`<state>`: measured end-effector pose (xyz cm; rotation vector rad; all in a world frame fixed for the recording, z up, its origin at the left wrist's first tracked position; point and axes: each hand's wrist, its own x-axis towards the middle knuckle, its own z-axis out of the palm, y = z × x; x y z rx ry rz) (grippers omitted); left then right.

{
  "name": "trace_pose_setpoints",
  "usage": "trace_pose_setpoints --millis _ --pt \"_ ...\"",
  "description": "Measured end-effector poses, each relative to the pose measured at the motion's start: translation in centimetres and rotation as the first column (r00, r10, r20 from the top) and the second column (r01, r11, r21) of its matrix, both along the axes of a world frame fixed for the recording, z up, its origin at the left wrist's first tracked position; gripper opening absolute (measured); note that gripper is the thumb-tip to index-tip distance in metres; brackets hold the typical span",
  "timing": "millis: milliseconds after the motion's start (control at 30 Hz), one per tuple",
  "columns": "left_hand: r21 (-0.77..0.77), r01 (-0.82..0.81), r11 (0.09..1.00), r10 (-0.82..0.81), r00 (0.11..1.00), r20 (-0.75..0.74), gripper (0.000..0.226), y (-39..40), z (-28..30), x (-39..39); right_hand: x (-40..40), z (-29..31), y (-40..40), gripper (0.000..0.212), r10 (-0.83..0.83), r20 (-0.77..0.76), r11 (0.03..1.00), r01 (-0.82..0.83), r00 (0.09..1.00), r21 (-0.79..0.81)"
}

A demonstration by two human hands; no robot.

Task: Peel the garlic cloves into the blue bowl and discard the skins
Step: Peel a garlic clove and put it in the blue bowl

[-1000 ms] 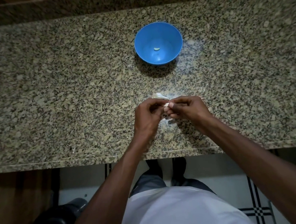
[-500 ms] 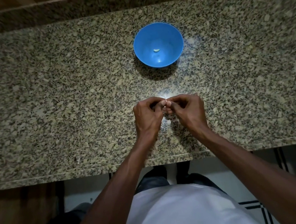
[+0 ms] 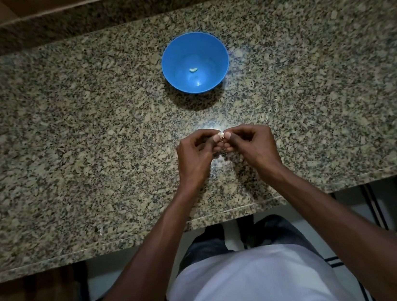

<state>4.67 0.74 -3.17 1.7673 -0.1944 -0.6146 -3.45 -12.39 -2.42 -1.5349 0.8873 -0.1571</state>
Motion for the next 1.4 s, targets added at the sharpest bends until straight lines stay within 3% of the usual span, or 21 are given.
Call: trace_pose_setpoints --millis 200,367,600,900,1167,1267,1400 --pt "-0.044 -0.029 0.999 0.025 0.995 -0.093 0.01 -0.5 -0.1 -0.3 -0.3 -0.1 -0.9 0.017 -0.015 0.033 0.981 0.008 0.999 0.194" --pt "-0.035 -0.082 0.996 0.079 0.994 -0.07 0.006 -1.3 0.2 -1.5 -0.1 0.5 -2.5 0.019 -0.025 -0.006 0.915 0.025 1.0 0.403" --pt "0.165 -0.075 0.983 0.027 0.961 0.276 0.008 -1.8 -0.3 -3.8 0.2 -0.4 -4.2 0.018 0.021 -0.075 0.936 0.007 0.997 0.352" --pt "0.281 -0.177 0.943 0.117 0.969 0.219 0.019 -0.9 -1.4 -4.7 -0.2 -0.2 -5.3 0.014 0.21 -0.045 0.9 -0.175 0.977 0.4" --pt "0.205 -0.121 0.971 0.079 0.976 0.202 0.024 -2.1 0.2 -3.6 -0.3 0.0 -5.6 0.013 0.354 -0.017 0.907 -0.339 0.935 0.25" --pt "0.227 -0.134 0.965 0.088 0.976 0.2 0.014 -2.3 0.3 -3.1 -0.2 -0.1 -5.5 0.018 0.342 0.008 0.92 -0.337 0.94 0.199" --pt "0.21 -0.182 0.961 0.15 0.976 0.158 0.01 -2.7 0.5 -2.5 0.3 0.2 -5.3 0.026 0.238 0.071 0.929 -0.248 0.969 0.274"
